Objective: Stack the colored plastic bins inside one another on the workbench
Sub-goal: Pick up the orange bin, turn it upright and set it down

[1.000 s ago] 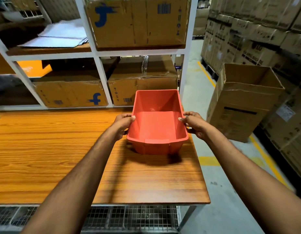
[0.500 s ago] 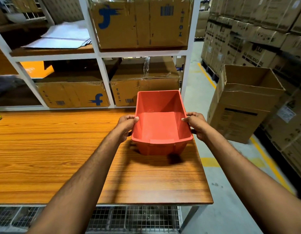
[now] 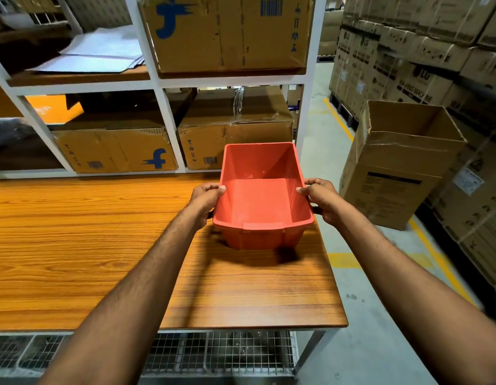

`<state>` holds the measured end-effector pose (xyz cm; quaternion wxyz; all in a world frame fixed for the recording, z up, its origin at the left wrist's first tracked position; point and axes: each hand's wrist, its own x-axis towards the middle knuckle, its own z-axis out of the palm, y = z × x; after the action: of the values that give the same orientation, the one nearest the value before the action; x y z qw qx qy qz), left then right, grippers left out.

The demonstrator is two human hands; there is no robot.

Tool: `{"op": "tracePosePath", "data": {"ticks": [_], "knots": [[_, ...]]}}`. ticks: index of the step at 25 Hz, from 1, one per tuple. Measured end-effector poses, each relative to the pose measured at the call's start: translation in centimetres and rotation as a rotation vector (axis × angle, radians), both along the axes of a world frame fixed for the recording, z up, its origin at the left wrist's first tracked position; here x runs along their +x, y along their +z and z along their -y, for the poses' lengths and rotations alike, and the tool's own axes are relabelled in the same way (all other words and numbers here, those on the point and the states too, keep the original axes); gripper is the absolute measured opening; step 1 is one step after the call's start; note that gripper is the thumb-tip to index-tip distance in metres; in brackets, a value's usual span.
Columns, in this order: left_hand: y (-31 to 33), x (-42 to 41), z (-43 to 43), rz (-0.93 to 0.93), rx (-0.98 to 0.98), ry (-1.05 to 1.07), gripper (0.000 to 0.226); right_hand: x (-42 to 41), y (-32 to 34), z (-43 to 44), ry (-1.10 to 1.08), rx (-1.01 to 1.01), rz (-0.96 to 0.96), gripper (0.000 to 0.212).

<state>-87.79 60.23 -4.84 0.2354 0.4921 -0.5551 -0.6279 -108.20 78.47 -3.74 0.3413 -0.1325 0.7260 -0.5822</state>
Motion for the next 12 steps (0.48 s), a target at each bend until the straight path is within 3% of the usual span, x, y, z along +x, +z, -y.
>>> {"op": "tracePosePath", "data": {"ticks": [5, 12], "knots": [[0.3, -1.3, -0.6, 0.002, -0.016, -0.040, 0.024, -1.0, 0.3, -0.3, -0.072, 0.014, -0.011, 0.022], [0.3, -3.0, -0.5, 0.024, -0.032, 0.011, 0.023, -2.3, 1.5, -0.3, 0.020, 0.064, -0.014, 0.026]]}}
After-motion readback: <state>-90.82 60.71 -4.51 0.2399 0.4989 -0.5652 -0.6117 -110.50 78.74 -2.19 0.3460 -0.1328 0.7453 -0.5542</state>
